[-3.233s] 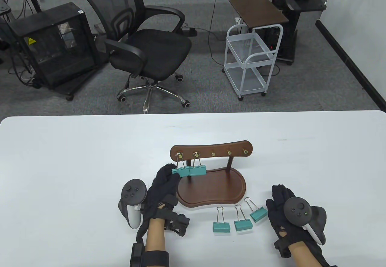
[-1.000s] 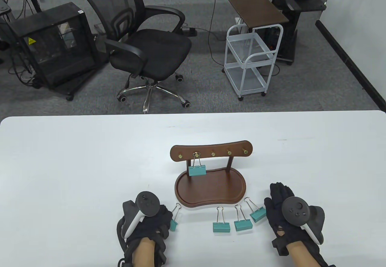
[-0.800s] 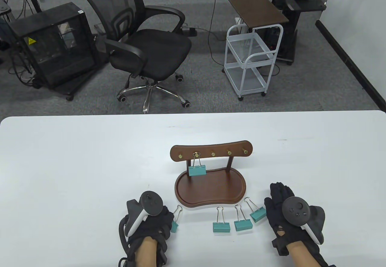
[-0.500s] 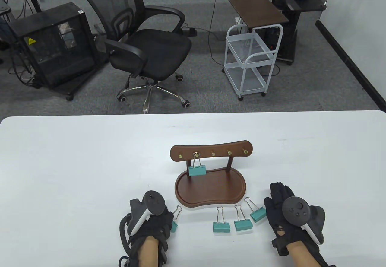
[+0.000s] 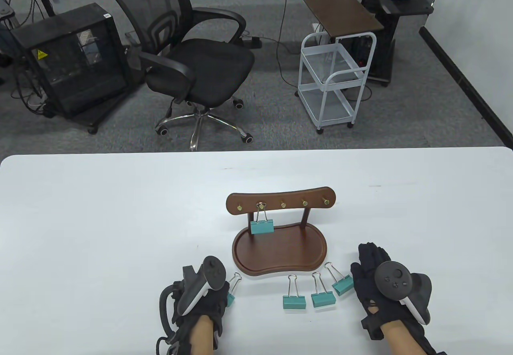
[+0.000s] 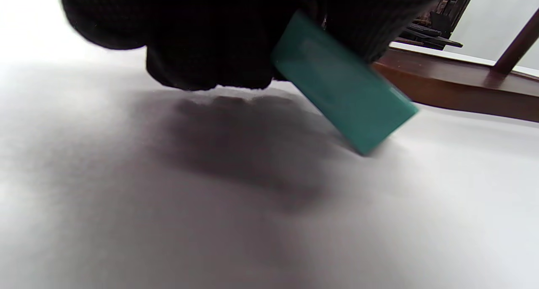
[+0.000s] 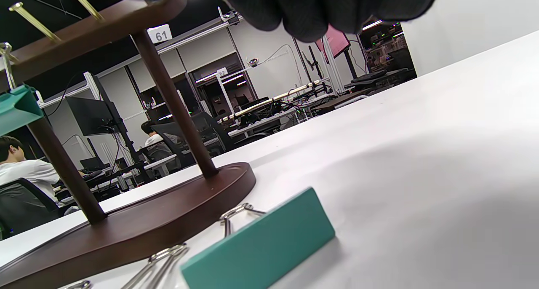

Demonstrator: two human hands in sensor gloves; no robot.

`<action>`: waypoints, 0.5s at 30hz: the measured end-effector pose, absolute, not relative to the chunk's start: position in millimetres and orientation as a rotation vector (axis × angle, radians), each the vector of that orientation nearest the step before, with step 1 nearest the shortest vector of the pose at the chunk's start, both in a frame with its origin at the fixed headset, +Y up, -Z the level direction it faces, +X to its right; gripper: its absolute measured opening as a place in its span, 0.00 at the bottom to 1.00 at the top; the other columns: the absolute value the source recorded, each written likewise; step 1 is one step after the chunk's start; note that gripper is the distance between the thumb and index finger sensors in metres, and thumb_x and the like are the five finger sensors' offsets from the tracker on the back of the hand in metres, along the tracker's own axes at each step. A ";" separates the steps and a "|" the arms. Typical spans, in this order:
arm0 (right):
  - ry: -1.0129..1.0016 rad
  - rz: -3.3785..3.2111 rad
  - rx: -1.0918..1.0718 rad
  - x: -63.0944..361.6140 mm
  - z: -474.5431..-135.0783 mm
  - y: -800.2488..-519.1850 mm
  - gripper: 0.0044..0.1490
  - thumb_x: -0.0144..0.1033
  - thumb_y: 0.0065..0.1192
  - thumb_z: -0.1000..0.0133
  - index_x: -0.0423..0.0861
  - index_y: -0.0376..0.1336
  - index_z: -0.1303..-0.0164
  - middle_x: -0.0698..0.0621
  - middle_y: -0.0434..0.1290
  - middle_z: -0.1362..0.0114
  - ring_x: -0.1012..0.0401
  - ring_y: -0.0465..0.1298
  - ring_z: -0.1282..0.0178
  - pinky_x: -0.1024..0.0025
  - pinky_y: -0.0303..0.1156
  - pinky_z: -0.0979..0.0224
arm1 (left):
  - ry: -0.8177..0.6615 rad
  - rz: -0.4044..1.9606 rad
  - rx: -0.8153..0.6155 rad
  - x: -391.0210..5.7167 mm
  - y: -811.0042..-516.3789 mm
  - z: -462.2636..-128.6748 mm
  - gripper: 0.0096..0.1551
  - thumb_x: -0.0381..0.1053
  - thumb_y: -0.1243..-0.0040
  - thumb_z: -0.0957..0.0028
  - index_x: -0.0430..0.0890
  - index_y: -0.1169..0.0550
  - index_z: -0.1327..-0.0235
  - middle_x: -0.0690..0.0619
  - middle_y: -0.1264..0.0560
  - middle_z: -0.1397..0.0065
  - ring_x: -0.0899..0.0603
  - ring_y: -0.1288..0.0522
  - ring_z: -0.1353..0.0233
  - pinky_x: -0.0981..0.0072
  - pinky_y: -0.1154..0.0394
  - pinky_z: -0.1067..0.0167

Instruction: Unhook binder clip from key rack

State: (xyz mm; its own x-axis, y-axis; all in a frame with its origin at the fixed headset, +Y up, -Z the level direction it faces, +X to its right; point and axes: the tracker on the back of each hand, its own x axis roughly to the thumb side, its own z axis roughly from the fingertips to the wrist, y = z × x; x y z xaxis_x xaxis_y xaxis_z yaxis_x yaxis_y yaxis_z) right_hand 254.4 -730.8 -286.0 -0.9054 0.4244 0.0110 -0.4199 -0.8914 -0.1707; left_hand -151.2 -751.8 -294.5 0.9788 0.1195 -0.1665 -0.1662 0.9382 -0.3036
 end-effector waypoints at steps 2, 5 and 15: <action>-0.232 2.697 -0.037 254.3 -286.0 -730.8 0.40 0.56 0.48 0.53 0.47 0.55 0.33 0.44 0.58 0.24 0.44 0.58 0.26 0.49 0.61 0.28 | 0.157 0.133 -0.318 -151.3 -751.3 -294.3 0.28 0.65 0.40 0.45 0.53 0.22 0.37 0.48 0.20 0.40 0.40 0.20 0.44 0.44 0.24 0.48; -0.231 2.698 -0.038 254.2 -285.9 -730.7 0.40 0.56 0.48 0.53 0.47 0.55 0.33 0.44 0.58 0.24 0.44 0.58 0.26 0.49 0.61 0.28 | 0.163 0.120 -0.319 -151.5 -750.7 -293.7 0.28 0.66 0.41 0.45 0.53 0.22 0.37 0.48 0.20 0.40 0.40 0.20 0.43 0.44 0.24 0.48; -0.225 2.700 -0.040 254.1 -285.8 -730.6 0.40 0.56 0.48 0.53 0.47 0.55 0.33 0.44 0.59 0.24 0.44 0.58 0.26 0.49 0.61 0.28 | 0.181 0.113 -0.284 -153.3 -750.1 -293.8 0.26 0.64 0.42 0.43 0.52 0.22 0.38 0.49 0.20 0.40 0.41 0.20 0.43 0.44 0.24 0.47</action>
State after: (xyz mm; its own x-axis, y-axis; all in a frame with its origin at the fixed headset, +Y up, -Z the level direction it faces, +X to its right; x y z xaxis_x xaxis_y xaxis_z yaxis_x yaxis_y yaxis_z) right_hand 254.1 -730.6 -285.8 -0.9077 0.4196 0.0070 -0.4150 -0.8949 -0.1640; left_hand -153.3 -750.1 -293.8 0.9775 0.0850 -0.1929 -0.1358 0.9538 -0.2678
